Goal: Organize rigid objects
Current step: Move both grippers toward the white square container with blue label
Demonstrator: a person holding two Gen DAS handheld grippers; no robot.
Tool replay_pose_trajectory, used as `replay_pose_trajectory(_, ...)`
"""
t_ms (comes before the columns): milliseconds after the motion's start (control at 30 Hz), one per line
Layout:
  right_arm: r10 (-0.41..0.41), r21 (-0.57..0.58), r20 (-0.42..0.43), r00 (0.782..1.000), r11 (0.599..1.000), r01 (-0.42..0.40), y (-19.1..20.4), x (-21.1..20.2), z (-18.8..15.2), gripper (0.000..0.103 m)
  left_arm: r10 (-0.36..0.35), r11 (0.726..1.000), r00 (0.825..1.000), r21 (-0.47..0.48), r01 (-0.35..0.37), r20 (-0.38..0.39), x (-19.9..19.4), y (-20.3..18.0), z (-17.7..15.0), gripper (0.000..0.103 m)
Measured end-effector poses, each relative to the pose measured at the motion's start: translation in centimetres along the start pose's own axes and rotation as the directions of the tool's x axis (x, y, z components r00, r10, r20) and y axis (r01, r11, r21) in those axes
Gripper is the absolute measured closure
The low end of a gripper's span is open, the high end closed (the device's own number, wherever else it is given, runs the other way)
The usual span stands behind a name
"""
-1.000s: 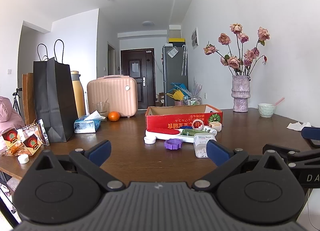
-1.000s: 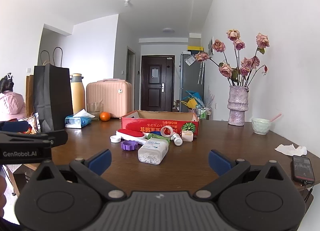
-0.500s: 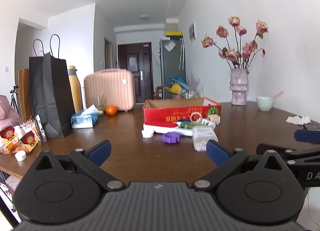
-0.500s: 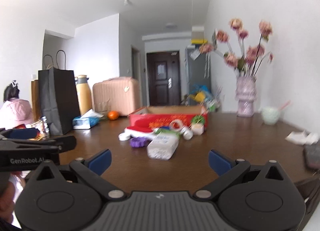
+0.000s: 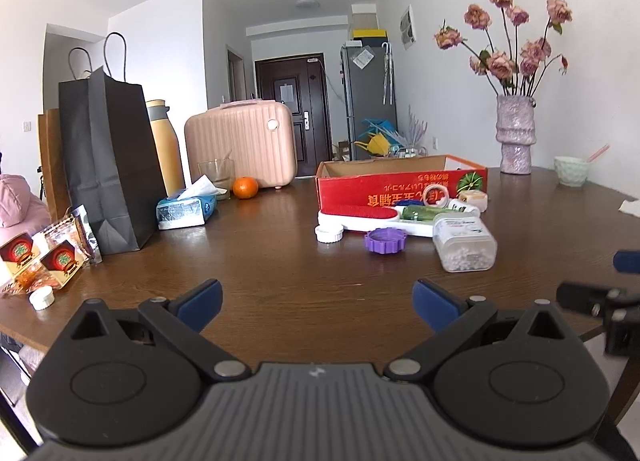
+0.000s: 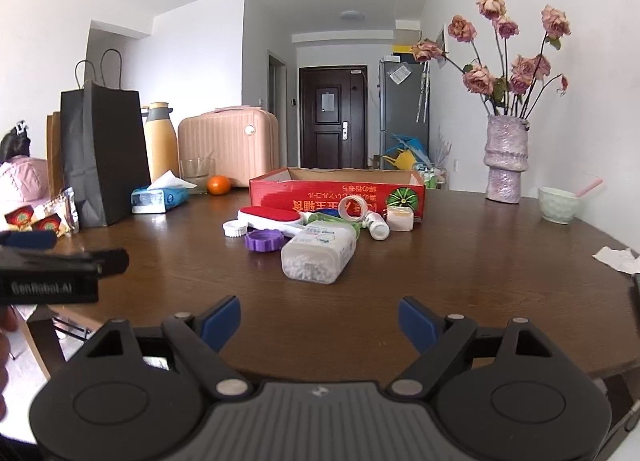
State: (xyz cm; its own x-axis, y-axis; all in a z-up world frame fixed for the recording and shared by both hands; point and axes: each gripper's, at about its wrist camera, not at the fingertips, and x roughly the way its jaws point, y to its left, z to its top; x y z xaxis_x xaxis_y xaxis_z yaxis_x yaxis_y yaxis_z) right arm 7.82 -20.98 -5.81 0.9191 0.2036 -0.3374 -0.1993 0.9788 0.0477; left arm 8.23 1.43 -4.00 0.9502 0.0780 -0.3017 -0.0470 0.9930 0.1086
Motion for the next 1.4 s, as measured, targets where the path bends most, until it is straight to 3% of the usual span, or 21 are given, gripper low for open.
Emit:
replay_pose_trajectory(133, -0.02, -0.007, -0.005, 1.0, 1.0, 0.02, -0.1, 2.5, 1.2, 0.017, -0.032, 0.999, 0.998, -0.045, 0.029, -0.06, 2.4, 0.7, 0.3, 0.0)
replay_pose_trajectory(333, -0.055, 0.002, -0.064, 0.996, 0.998, 0.055, 0.4, 7.5, 2.8, 0.017, -0.034, 0.999, 0.994, -0.025, 0.031, -0.107, 6.0, 1.0, 0.7, 0.0)
replay_pose_trajectory(500, -0.023, -0.021, -0.116, 0.993, 1.0, 0.021, 1.5, 12.0, 4.2, 0.016, -0.088, 0.995, 0.984, -0.069, 0.078, -0.155, 9.6, 2.1, 2.3, 0.0)
replay_pose_trajectory(733, -0.069, -0.095, -0.211, 0.975, 0.994, 0.05, 2.1, 17.9, 5.3, 0.021, -0.118, 0.988, 0.973, -0.118, 0.096, -0.198, 14.8, 2.4, 4.8, 0.0)
replay_pose_trajectory(767, -0.054, -0.083, -0.218, 0.974, 0.996, 0.037, 1.8, 18.2, 5.3, 0.031, -0.128, 0.987, 0.972, -0.124, 0.104, -0.198, 15.4, 2.3, 5.2, 0.0)
replay_pose_trajectory(867, 0.02, -0.062, -0.223, 0.975, 0.997, -0.034, 0.9, 17.8, 5.5, 0.037, -0.165, 0.982, 0.97, -0.126, 0.144, -0.18, 16.5, 1.6, 6.1, 0.0)
replay_pose_trajectory(967, 0.206, -0.162, -0.246, 0.947, 0.955, -0.25, 0.6, 15.7, 4.8, 0.04, -0.214, 0.973, 0.962, -0.123, 0.195, -0.167, 17.3, 0.5, 6.6, 0.0)
replay_pose_trajectory(1000, 0.211, -0.216, -0.259, 0.943, 0.939, -0.269, 0.4, 15.1, 4.5, 0.039, -0.238, 0.968, 0.956, -0.126, 0.219, -0.17, 17.5, -0.1, 6.7, 0.0)
replay_pose_trajectory(1033, 0.167, -0.256, -0.258, 0.952, 0.938, -0.234, -0.1, 14.6, 4.3, 0.029, -0.264, 0.961, 0.949, -0.125, 0.245, -0.172, 17.7, -0.6, 6.7, 0.0)
replay_pose_trajectory(1067, 0.093, -0.278, -0.247, 0.965, 0.947, -0.162, -0.8, 14.3, 4.2, 0.014, -0.295, 0.953, 0.94, -0.123, 0.276, -0.173, 17.8, -1.2, 6.8, 0.0)
replay_pose_trajectory(1100, 0.032, -0.274, -0.233, 0.972, 0.957, -0.097, -1.7, 14.1, 4.2, 0.011, -0.324, 0.944, 0.93, -0.118, 0.307, -0.173, 17.8, -1.8, 6.7, 0.0)
replay_pose_trajectory(1167, -0.008, -0.176, -0.21, 0.978, 0.984, -0.03, -4.0, 13.8, 4.7, 0.027, -0.387, 0.922, 0.905, -0.096, 0.376, -0.178, 17.9, -3.2, 6.5, 0.0)
replay_pose_trajectory(1233, 0.058, -0.014, -0.206, 0.977, 0.998, -0.062, -6.2, 13.5, 5.2, 0.036, -0.44, 0.898, 0.879, -0.078, 0.433, -0.185, 17.8, -4.5, 6.1, 0.0)
replay_pose_trajectory(1367, 0.152, 0.099, -0.184, 0.971, 0.986, -0.136, -8.0, 13.5, 5.2, 0.038, -0.477, 0.879, 0.854, -0.126, 0.46, -0.209, 17.7, -5.3, 5.5, 0.011)
replay_pose_trajectory(1400, 0.16, 0.11, -0.178, 0.971, 0.984, -0.142, -8.3, 13.9, 5.2, 0.038, -0.476, 0.879, 0.85, -0.149, 0.453, -0.226, 18.0, -5.3, 5.3, 0.019)
